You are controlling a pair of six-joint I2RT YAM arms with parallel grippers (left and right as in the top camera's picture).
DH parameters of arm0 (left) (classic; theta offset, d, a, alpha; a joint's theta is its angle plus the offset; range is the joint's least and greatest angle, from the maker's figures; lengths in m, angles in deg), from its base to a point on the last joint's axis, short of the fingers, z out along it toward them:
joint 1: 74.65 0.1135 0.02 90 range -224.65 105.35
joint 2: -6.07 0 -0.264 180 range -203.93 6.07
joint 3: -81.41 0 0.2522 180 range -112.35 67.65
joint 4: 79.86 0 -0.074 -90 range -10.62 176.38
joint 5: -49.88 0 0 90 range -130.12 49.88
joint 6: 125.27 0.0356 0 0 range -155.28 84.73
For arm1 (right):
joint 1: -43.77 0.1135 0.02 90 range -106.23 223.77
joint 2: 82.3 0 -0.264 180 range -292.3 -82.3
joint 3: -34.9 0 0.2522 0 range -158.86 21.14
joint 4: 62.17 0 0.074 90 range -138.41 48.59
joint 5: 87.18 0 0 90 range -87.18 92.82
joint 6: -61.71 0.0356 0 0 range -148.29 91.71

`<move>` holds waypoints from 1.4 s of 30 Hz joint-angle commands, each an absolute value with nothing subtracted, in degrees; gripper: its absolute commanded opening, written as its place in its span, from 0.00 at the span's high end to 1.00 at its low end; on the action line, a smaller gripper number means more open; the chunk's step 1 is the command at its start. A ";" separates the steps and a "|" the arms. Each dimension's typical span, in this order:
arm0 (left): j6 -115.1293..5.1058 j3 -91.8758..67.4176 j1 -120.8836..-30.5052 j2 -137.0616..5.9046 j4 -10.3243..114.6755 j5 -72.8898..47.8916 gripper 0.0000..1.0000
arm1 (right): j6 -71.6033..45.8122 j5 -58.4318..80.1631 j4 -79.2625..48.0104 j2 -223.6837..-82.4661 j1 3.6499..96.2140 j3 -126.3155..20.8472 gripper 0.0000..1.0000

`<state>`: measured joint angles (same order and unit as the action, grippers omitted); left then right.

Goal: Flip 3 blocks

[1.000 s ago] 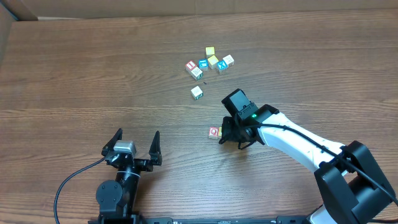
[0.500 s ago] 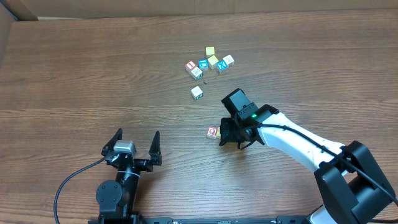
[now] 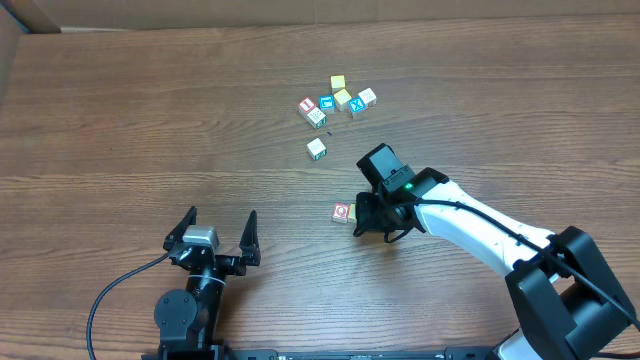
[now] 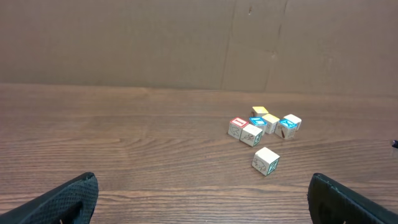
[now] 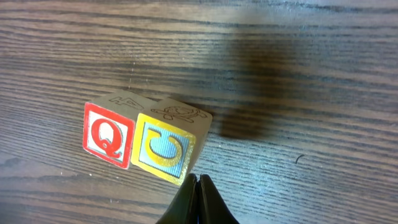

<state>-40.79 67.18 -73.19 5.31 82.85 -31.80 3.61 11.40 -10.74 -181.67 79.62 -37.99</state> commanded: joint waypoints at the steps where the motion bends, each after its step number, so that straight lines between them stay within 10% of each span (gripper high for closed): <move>1: -39.53 67.37 -73.65 5.73 82.74 -31.73 0.00 | 3.41 11.27 -10.68 -180.78 77.57 -38.45 0.96; 42: -39.53 67.37 -73.65 5.73 82.74 -31.73 0.00 | 10.78 5.46 -13.80 -184.04 79.47 -38.06 0.96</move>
<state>-40.79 67.18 -73.19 5.31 82.85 -31.80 10.29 6.20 -13.34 -182.20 78.40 -37.99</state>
